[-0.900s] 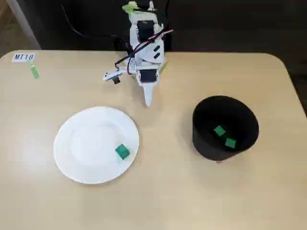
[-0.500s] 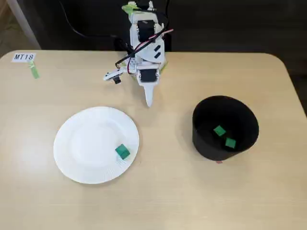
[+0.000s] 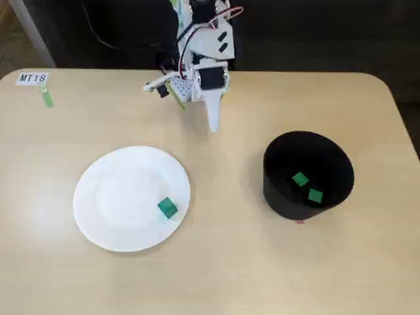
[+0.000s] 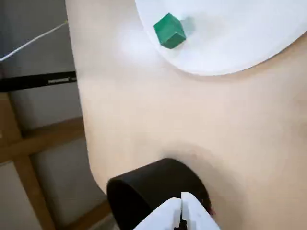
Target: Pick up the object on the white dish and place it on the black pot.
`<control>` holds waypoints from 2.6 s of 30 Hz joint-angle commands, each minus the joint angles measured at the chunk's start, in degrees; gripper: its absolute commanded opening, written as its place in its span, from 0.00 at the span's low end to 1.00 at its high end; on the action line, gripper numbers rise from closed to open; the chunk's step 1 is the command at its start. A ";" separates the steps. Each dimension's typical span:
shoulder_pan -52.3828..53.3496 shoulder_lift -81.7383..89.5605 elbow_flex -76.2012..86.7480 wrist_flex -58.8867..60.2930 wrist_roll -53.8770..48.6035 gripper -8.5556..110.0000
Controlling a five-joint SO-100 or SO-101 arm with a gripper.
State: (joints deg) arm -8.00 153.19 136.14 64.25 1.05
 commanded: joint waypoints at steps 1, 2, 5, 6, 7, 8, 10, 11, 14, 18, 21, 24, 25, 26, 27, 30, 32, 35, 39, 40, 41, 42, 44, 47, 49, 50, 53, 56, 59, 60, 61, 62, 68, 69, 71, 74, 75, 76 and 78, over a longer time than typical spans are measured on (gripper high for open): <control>0.18 -7.29 -10.63 -0.09 1.23 0.07; 0.35 -9.40 -12.30 -0.35 1.49 0.07; 0.88 -16.17 -17.67 -0.09 2.02 0.07; 1.23 -18.02 -18.98 -0.09 2.55 0.07; 1.58 -19.60 -19.95 -0.44 3.52 0.07; 2.11 -20.92 -20.48 -0.79 4.92 0.07; 2.81 -23.12 -20.65 -2.81 7.82 0.07; 3.08 -24.43 -20.65 -3.69 9.76 0.07; 3.43 -29.44 -22.50 -4.13 15.03 0.07; 5.54 -36.83 -28.92 0.79 21.45 0.07; 8.09 -39.99 -30.41 2.11 29.88 0.07; 11.25 -42.89 -31.46 3.52 35.60 0.07; 12.39 -43.68 -31.90 4.13 36.47 0.07; 13.62 -44.65 -32.52 5.54 37.62 0.07; 14.85 -45.62 -32.96 5.89 37.97 0.07; 17.93 -49.75 -35.07 6.15 38.76 0.07; 19.25 -54.58 -38.50 6.86 38.06 0.07; 19.86 -61.87 -44.30 7.91 36.74 0.07; 20.21 -67.85 -48.08 7.21 37.00 0.07; 20.39 -68.64 -48.16 6.59 37.79 0.07; 20.57 -69.43 -48.16 5.89 38.58 0.07; 20.65 -70.22 -48.34 5.01 39.29 0.07; 20.74 -72.60 -50.36 4.92 39.73 0.08; 20.39 -76.29 -54.58 5.54 39.20 0.13; 19.95 -78.40 -55.81 4.92 38.76 0.18; 19.78 -79.28 -56.34 4.75 38.50 0.20; 19.69 -81.04 -57.66 4.75 38.32 0.24; 19.78 -81.74 -57.74 4.48 37.27 0.28; 19.95 -82.71 -58.01 4.04 35.86 0.31; 19.95 -83.14 -58.18 4.04 35.42 0.31; 19.95 -83.67 -58.36 4.04 34.72 0.31; 19.95 -84.29 -58.36 4.04 34.10 0.31; 20.65 -87.89 -58.97 3.87 32.34 0.29; 20.74 -88.33 -59.24 3.69 32.34 0.29; 20.83 -89.21 -60.12 3.52 32.43 0.28; 20.92 -90.97 -62.49 3.78 32.52 0.27; 20.92 -91.41 -63.02 3.96 32.70 0.26; 20.92 -91.67 -63.19 3.69 32.78 0.26; 21.01 -92.46 -63.63 3.52 33.22 0.24</control>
State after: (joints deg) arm 12.74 60.38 75.32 68.12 33.84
